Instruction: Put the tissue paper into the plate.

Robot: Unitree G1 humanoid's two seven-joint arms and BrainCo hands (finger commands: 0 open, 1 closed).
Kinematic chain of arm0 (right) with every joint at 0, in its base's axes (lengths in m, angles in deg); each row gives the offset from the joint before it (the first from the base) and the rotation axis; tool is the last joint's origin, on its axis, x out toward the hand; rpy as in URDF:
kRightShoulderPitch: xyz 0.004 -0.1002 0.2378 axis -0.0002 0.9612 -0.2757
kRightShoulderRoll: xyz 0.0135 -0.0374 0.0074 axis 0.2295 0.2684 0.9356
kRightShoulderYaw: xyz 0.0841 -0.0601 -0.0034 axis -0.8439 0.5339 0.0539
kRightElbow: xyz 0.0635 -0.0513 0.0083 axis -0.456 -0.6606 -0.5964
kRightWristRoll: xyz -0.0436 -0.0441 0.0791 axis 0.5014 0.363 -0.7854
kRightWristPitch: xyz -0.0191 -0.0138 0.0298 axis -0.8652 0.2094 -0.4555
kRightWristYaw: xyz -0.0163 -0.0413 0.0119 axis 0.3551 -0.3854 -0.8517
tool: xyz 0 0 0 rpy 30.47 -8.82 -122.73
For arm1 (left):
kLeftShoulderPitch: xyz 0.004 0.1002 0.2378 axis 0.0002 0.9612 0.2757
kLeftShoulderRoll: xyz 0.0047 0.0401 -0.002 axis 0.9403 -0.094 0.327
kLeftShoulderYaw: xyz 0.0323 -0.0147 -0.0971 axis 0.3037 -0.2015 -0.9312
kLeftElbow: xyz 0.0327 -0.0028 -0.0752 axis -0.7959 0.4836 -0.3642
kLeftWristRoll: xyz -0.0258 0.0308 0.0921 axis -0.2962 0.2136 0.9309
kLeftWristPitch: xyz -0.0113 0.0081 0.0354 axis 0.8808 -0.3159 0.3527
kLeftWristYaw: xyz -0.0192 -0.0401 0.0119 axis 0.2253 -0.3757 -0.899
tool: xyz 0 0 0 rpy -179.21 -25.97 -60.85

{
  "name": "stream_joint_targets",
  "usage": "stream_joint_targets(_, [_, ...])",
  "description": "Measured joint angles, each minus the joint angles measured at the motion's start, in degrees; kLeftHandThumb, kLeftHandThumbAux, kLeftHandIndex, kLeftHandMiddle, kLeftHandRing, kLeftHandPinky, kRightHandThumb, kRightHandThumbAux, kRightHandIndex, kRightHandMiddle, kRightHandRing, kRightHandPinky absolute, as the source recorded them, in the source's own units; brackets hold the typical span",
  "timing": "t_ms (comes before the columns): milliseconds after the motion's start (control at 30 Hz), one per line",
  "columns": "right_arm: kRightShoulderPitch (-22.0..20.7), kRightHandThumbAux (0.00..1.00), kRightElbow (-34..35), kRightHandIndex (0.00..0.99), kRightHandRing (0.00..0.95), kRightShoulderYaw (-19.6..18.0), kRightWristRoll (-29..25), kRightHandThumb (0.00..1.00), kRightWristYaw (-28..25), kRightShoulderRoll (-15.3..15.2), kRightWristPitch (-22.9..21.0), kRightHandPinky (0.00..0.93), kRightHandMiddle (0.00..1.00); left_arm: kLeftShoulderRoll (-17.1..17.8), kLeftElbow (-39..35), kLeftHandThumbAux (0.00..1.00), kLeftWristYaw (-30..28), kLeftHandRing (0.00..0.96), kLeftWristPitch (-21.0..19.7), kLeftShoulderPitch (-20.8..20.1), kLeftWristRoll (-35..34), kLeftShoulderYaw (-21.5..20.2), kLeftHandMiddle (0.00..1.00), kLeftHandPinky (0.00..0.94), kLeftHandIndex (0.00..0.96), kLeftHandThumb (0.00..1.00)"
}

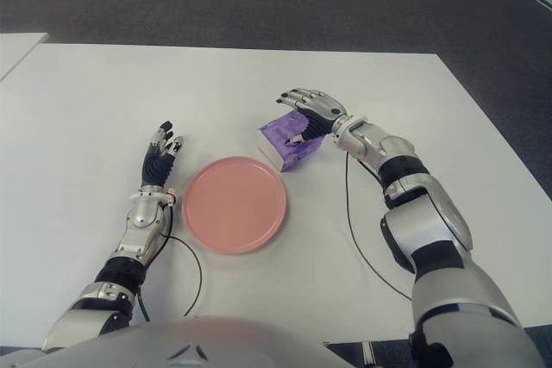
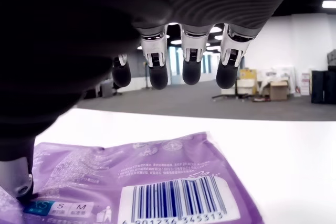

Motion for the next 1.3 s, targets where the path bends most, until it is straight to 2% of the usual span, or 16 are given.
stream_joint_targets(667, [-2.09,0.543,-3.06,0.000,0.000,4.07,0.80,0.124,1.42,-0.17,2.97,0.000,0.022,-0.15,-0.32,0.448,0.25,0.000,-0.02,0.43,0.00,0.00,0.000,0.000,0.000,0.000])
stream_joint_targets(1300, [-2.93,0.510,-2.98,0.007,0.000,4.30,-0.16,0.107,-4.55,-2.30,5.66,0.000,0.026,-0.17,-0.80,0.440,0.27,0.000,-0.05,0.72,-0.02,0.00,0.000,0.000,0.000,0.000])
